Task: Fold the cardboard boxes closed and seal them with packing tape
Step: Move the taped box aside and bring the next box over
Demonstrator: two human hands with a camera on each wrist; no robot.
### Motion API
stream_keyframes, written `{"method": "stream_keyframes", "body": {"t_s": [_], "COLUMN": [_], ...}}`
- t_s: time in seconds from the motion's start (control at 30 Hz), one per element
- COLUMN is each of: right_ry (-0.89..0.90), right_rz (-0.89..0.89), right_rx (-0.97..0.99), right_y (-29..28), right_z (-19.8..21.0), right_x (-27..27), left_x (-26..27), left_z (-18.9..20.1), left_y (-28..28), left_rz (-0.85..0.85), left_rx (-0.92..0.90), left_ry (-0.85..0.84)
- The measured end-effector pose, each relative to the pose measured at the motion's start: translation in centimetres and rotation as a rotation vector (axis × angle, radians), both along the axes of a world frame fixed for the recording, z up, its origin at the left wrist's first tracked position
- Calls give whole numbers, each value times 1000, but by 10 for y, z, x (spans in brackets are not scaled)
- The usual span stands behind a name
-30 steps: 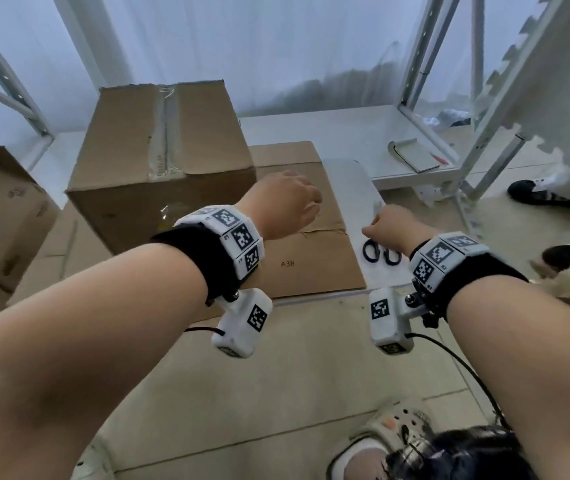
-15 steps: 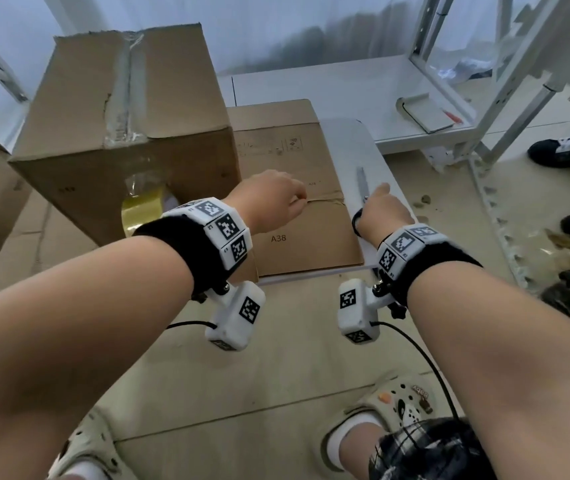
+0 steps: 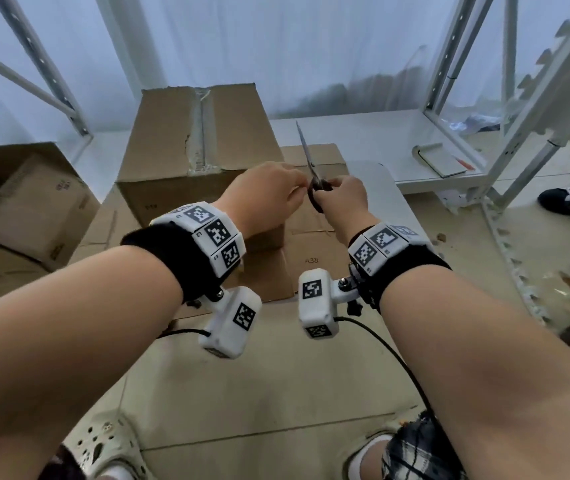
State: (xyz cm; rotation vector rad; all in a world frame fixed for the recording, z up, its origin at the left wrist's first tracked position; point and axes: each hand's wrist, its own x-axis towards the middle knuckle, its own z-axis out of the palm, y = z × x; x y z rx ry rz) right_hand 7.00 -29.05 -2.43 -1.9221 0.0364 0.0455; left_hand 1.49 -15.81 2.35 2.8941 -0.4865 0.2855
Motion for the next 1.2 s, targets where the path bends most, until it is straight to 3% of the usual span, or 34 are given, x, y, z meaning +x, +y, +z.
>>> {"method": "stream_keyframes", "body": {"t_s": [0.2,0.3,0.4,0.73,0.87,0.97,1.07,1.2], "right_ry": [-91,-189,-137,-87,-220,-197,-139,-282], "right_rz": [18,77,174,189,214,400,602,571], "right_rx": [181,132,54,43,-81,-41,-186,-325], "right_y": [32,48,54,60,50,39,32,39], "right_z": [24,31,38,32,39,49,56,55], "right_x": [-25,-25,-29,-37,-38,-43,-50,-52], "left_x": [-37,-53,-65,-74,-73,-72,-69,-65], "left_z": [15,15,7,-8,-13,-24,-32,-37], "left_y": [74,104,119,125,129,123,114,103], "left_rz": [288,509,632,584,566,550,557,596], "left_rx": [-44,-102,-215,-421,-444,-662,-968,-1192], "left_ry": [-151,-69,-21,-25,-48,38,165,290]}}
